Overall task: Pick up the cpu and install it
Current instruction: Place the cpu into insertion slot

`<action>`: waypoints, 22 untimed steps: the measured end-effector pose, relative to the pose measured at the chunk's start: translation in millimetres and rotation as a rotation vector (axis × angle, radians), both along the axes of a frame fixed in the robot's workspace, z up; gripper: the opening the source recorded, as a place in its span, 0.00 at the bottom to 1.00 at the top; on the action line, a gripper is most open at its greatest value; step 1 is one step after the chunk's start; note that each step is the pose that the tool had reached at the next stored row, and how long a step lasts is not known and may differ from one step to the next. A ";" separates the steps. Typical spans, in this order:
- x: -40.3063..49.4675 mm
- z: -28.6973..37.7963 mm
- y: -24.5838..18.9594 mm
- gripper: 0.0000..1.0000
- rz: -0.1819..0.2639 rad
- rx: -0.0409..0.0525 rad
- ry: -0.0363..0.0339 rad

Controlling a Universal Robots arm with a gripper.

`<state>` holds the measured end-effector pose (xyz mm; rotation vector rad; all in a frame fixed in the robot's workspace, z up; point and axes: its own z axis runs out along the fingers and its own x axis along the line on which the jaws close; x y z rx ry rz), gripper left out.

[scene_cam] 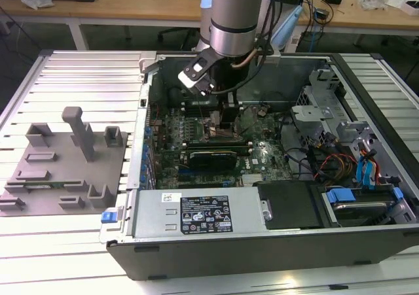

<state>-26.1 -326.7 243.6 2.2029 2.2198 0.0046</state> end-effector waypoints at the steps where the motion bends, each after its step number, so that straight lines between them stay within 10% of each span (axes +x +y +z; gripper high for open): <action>1: 0.0 0.0 0.0 0.55 0.000 0.0000 0.0001; 22: 0.0 -23.2 8.9 0.55 0.066 -0.0177 0.0018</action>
